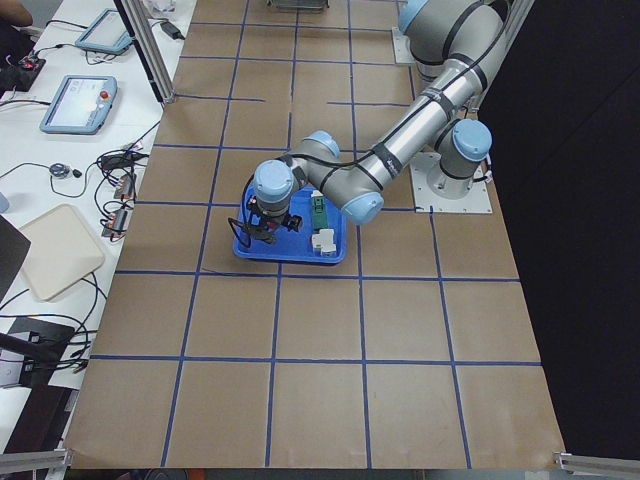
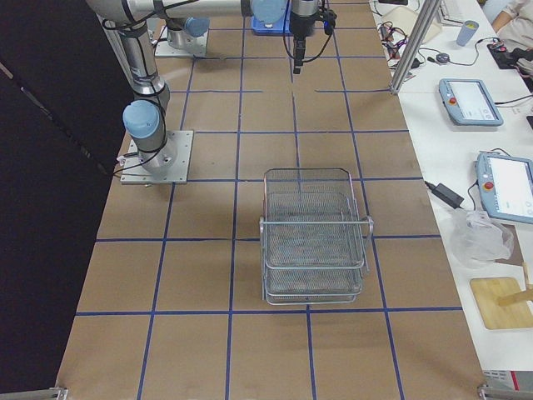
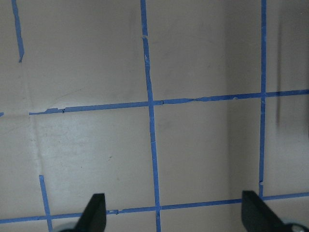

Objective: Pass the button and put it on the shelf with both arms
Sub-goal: 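Swing the left gripper out beside the tray, turning it sideways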

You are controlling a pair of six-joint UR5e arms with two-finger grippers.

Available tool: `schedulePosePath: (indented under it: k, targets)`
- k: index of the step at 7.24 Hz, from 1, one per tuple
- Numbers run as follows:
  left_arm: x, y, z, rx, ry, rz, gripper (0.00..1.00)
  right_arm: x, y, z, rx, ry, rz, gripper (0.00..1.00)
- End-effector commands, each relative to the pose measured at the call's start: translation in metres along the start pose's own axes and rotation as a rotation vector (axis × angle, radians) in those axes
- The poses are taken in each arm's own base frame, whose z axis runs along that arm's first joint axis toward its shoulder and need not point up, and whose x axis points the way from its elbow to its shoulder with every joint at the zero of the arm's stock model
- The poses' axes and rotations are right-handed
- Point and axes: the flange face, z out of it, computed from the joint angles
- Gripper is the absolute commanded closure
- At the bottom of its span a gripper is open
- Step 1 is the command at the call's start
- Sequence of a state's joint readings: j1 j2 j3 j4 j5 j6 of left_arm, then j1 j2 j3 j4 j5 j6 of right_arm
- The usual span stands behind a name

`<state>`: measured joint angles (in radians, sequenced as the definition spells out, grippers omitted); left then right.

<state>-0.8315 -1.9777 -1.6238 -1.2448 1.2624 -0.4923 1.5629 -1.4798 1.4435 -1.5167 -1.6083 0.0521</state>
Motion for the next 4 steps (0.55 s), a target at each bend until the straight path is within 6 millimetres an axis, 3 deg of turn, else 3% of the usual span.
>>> schedulePosePath:
  k: [1,2,4]
  targets:
    - [0.007,-0.014,0.031,-0.07,0.07,-0.14,0.0,0.0,0.0,0.0,-0.001,0.001,0.0,0.0]
    - [0.01,-0.021,0.052,-0.125,0.117,-0.154,0.0,-0.001,0.001,0.0,0.0,0.001,-0.002,0.0]
    - [0.006,-0.025,0.076,-0.18,0.121,-0.222,0.0,-0.001,-0.002,0.004,-0.007,-0.002,0.0,0.0]
